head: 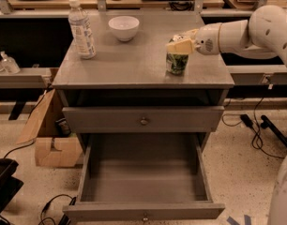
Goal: Pick green can from middle drawer and place on counter
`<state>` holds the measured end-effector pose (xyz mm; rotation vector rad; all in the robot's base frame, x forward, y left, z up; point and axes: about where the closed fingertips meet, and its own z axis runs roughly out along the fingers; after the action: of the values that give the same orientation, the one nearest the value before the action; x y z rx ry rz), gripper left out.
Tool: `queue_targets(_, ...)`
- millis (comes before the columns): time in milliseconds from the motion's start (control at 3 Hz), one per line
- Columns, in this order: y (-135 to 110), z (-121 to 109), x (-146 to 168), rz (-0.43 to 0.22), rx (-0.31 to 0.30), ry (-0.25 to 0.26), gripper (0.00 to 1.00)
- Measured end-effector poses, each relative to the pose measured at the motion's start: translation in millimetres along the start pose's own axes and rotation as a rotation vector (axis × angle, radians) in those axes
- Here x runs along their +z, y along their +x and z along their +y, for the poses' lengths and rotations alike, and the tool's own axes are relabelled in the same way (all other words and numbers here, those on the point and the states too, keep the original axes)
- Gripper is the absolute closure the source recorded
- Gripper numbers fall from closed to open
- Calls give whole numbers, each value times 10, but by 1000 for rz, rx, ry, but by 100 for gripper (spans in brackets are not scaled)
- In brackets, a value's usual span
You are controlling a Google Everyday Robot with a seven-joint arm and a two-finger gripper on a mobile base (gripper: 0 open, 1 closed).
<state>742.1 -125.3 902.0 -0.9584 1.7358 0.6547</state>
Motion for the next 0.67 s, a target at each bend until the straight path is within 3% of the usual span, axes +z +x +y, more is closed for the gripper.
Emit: queue_targets(667,0,31,57,0,2,-11,59)
